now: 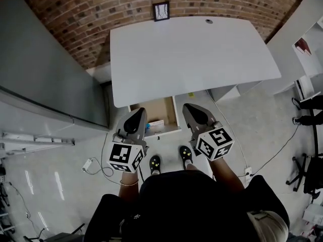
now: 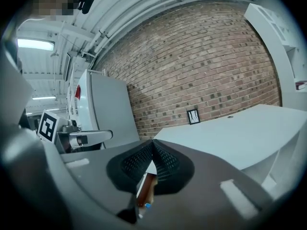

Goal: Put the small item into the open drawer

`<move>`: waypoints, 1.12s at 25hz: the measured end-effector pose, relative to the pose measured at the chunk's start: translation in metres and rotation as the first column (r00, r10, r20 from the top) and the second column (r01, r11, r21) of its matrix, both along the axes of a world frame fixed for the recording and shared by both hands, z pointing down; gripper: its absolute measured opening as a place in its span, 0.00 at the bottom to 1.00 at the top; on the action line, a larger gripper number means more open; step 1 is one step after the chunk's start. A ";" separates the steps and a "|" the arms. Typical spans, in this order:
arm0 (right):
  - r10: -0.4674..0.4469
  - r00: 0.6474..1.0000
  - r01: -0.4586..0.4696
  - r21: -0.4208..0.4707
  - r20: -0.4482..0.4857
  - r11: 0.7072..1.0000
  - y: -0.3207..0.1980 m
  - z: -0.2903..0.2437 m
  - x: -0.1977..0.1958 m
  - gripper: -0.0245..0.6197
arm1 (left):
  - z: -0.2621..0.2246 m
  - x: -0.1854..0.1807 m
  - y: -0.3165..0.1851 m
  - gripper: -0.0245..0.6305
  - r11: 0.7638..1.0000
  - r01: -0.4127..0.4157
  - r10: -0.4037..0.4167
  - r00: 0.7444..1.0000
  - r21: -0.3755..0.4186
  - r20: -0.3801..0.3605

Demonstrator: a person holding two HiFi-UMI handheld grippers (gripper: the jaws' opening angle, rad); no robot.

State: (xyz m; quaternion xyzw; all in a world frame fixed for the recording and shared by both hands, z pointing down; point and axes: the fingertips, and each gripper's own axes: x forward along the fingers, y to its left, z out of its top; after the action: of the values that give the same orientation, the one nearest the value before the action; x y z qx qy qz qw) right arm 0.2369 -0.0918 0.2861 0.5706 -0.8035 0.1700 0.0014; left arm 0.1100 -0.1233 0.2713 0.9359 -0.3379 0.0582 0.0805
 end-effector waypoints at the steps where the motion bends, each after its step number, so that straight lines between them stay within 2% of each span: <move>1: 0.003 1.000 -0.003 0.005 0.000 1.000 0.001 -0.003 0.001 0.05 | -0.002 0.002 0.001 0.02 1.000 -0.004 0.004 1.000 0.004 -0.002; 7: 0.022 1.000 -0.022 0.028 0.004 0.999 0.008 -0.013 0.006 0.05 | -0.008 0.007 0.007 0.02 1.000 -0.016 0.017 1.000 0.017 -0.007; 13: -0.007 1.000 0.007 0.044 -0.018 0.999 0.013 -0.019 0.001 0.05 | -0.012 0.007 0.010 0.02 1.000 -0.014 0.014 1.000 0.025 -0.008; 28: -0.019 1.000 0.019 0.040 0.005 0.999 0.020 -0.017 0.001 0.05 | -0.009 0.002 0.019 0.02 1.000 0.013 -0.013 1.000 0.019 0.000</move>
State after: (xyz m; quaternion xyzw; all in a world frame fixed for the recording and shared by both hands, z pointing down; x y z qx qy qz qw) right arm 0.2376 -0.0716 0.2690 0.5625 -0.8120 0.1554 -0.0105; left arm 0.1119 -0.1044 0.2621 0.9344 -0.3445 0.0544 0.0722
